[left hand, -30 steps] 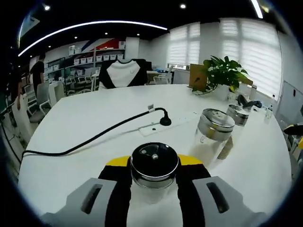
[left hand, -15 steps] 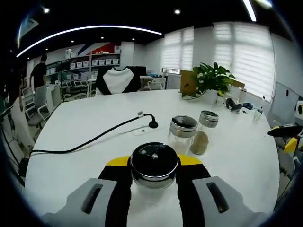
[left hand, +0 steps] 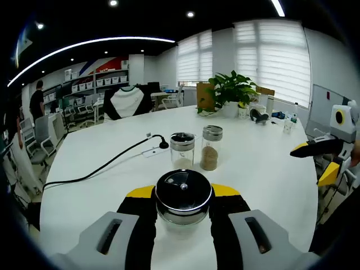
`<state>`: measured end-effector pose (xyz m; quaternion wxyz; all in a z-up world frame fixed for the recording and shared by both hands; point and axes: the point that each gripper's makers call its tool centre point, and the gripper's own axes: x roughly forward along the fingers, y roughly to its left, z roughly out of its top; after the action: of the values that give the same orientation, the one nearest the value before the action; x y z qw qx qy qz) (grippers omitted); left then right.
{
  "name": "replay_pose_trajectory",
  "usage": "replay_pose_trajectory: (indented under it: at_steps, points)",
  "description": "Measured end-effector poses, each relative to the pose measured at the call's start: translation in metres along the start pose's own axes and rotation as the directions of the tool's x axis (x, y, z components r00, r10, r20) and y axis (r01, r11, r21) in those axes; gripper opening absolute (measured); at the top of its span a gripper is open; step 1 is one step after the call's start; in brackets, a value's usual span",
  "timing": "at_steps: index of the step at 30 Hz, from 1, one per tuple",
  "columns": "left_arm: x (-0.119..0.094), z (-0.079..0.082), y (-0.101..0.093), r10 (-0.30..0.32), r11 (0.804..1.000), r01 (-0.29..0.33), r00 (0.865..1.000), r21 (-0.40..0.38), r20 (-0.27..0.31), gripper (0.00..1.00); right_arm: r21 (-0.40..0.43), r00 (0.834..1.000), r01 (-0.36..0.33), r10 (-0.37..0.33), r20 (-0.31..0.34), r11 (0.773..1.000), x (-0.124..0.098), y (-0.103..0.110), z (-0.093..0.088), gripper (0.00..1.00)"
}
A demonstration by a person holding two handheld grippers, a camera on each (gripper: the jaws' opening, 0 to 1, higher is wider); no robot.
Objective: Rotate the seasoning bottle until the label or dispensing opening points toward the visible target arrow and the bottle remains upright within the marked orientation range
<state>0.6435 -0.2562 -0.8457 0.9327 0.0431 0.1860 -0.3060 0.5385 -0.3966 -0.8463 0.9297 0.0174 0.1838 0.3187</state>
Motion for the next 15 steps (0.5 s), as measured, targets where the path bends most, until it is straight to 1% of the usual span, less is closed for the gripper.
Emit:
replay_pose_trajectory:
  at_steps: [5,8,10,13,15]
  points:
    - [-0.016,-0.001,-0.015,-0.012,1.0,0.012,1.0,0.006,0.005,0.37,-0.016,0.999,-0.052,0.052,0.004,0.999,0.001,0.024,-0.004,0.65]
    - [-0.028,-0.003,-0.028,-0.027,1.0,0.027,0.999,-0.016,0.02,0.37,-0.02,0.997,-0.076,0.076,0.005,0.997,0.002,0.035,-0.005,0.65]
    - [-0.031,-0.003,-0.035,-0.042,0.999,0.042,0.999,-0.023,0.024,0.37,-0.038,0.994,-0.109,0.109,0.002,0.993,0.003,0.047,-0.005,0.65]
    - [-0.037,-0.007,-0.046,-0.065,0.997,0.066,0.998,-0.033,0.022,0.37,-0.057,0.99,-0.138,0.139,0.008,0.989,0.006,0.057,-0.002,0.65]
    - [-0.041,-0.009,-0.05,-0.074,0.996,0.075,0.997,-0.042,0.023,0.37,-0.068,0.989,-0.148,0.149,0.015,0.987,0.009,0.062,0.001,0.65]
